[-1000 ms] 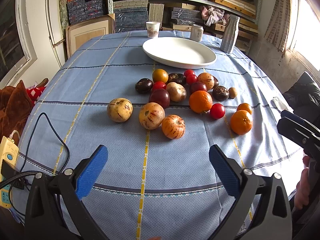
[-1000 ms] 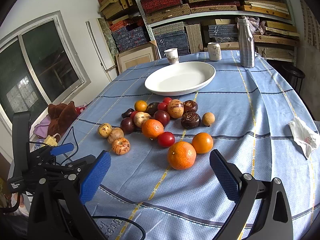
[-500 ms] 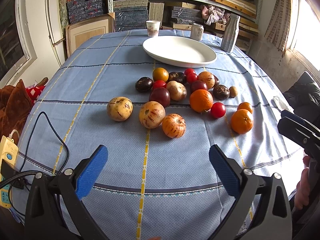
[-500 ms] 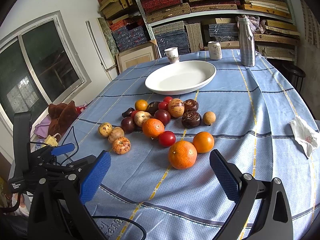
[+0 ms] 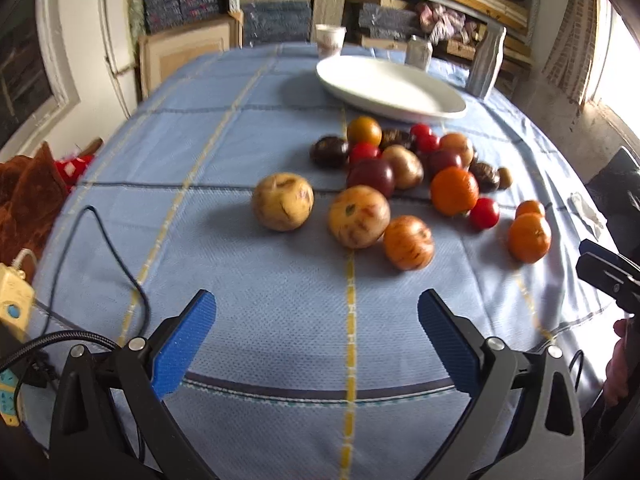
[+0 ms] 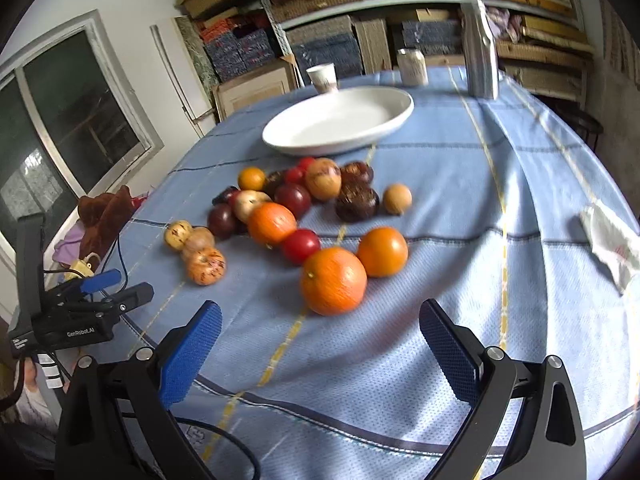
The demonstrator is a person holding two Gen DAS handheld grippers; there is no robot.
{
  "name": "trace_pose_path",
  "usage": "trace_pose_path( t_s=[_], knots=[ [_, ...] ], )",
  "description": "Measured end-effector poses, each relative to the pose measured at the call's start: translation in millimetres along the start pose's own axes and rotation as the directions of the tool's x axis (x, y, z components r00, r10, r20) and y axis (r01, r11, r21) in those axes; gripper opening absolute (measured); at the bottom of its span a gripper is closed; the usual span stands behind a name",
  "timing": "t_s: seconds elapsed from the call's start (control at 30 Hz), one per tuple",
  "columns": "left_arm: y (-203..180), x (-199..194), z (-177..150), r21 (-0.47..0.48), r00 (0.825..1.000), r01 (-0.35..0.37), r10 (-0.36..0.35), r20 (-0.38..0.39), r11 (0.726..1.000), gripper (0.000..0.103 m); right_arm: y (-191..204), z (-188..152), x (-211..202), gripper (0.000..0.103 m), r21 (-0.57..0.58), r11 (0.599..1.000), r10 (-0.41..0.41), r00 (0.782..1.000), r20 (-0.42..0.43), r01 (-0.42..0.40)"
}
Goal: Organize fruits
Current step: 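Grasp the yellow-brown pear with the left tool while the right tool grasps a mandarin orange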
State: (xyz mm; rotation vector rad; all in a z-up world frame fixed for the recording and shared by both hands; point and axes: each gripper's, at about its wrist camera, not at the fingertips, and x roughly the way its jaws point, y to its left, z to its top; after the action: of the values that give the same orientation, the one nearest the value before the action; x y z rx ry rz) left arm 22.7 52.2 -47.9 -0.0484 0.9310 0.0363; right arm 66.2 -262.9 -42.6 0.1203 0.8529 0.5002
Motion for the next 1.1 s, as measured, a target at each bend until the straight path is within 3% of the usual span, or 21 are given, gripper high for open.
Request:
trace_pose_path(
  t_s=[0.17,0.43,0.8,0.93,1.1],
  knots=[
    [13,20,16,0.004,0.998,-0.057,0.057,-0.036,0.998,0.099,-6,4,13,0.100,-0.038,0.999,-0.009,0.999,-0.041,0.007],
    [45,50,49,-0.050,0.995,-0.073,0.069,-0.069,0.996,0.099,-15,15,25,0.100,-0.075,0.997,-0.022,0.992,-0.123,0.012],
    [52,84,63,-0.039,0.998,-0.018,0.015,-0.068,0.999,0.099,-11,15,34,0.100,-0.163,0.985,-0.084,0.989,-0.120,0.064],
    [51,84,60,-0.036,0.999,-0.015,0.013,-0.048,0.999,0.099,-17,20,38,0.087,-0.177,0.981,-0.097,0.987,-0.128,0.073],
    [46,85,65,-0.035,0.999,-0.018,0.016,-0.052,0.999,0.099,-24,27,46,0.084,-0.159,0.987,-0.045,0.989,-0.142,0.022]
  ],
)
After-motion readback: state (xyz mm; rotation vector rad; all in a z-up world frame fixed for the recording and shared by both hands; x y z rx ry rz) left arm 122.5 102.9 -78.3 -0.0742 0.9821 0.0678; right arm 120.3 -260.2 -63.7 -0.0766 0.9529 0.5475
